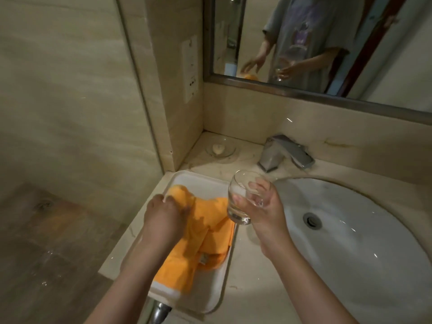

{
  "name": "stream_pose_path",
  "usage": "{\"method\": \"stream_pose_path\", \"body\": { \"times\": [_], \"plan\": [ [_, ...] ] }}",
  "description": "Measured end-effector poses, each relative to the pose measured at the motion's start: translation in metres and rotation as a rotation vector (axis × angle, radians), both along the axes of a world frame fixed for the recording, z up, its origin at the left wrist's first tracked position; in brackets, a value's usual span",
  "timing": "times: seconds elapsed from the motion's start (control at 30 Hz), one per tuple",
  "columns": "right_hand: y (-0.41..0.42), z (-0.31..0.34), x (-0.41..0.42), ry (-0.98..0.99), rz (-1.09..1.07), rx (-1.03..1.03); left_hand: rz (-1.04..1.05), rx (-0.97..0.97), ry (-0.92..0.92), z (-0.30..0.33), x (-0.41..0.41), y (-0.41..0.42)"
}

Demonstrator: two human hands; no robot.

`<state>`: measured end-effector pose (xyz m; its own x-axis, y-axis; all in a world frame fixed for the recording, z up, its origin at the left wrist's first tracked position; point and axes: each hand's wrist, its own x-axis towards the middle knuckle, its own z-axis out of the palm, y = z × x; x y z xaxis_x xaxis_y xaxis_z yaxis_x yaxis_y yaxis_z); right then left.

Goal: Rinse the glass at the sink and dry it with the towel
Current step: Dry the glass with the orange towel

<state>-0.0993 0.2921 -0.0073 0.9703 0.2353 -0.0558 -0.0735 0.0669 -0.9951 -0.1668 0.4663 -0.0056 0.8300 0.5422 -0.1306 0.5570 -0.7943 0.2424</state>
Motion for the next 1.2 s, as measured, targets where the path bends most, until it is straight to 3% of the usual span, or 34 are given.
{"method": "stream_pose_path", "body": {
  "times": [0.07, 0.1, 0.2, 0.33, 0.5, 0.87, 1.2],
  "plan": [
    [-0.009, 0.0, -0.004, 0.016, -0.054, 0.015, -0.11, -0.126, -0.293, 0.015, -0.003, -0.013],
    [-0.014, -0.001, -0.006, 0.021, -0.074, 0.024, -0.239, -0.231, -0.341, 0.022, -0.002, -0.021],
    [-0.03, 0.003, -0.017, 0.01, -0.128, 0.012, -0.581, -0.669, -0.224, 0.036, 0.009, -0.059],
    [-0.061, 0.013, -0.034, -0.031, -0.271, 0.041, -0.729, -1.062, -0.206, 0.029, 0.027, -0.106],
    [-0.102, 0.018, -0.053, -0.081, -0.322, -0.112, -0.725, -1.108, -0.224, 0.021, 0.03, -0.145],
    [-0.195, 0.026, -0.08, -0.049, -0.286, -0.119, -0.725, -1.158, -0.256, 0.028, 0.023, -0.234],
    [-0.307, 0.029, -0.101, -0.041, -0.467, -0.127, -0.839, -1.264, -0.211, 0.04, 0.025, -0.348]
  ]
}}
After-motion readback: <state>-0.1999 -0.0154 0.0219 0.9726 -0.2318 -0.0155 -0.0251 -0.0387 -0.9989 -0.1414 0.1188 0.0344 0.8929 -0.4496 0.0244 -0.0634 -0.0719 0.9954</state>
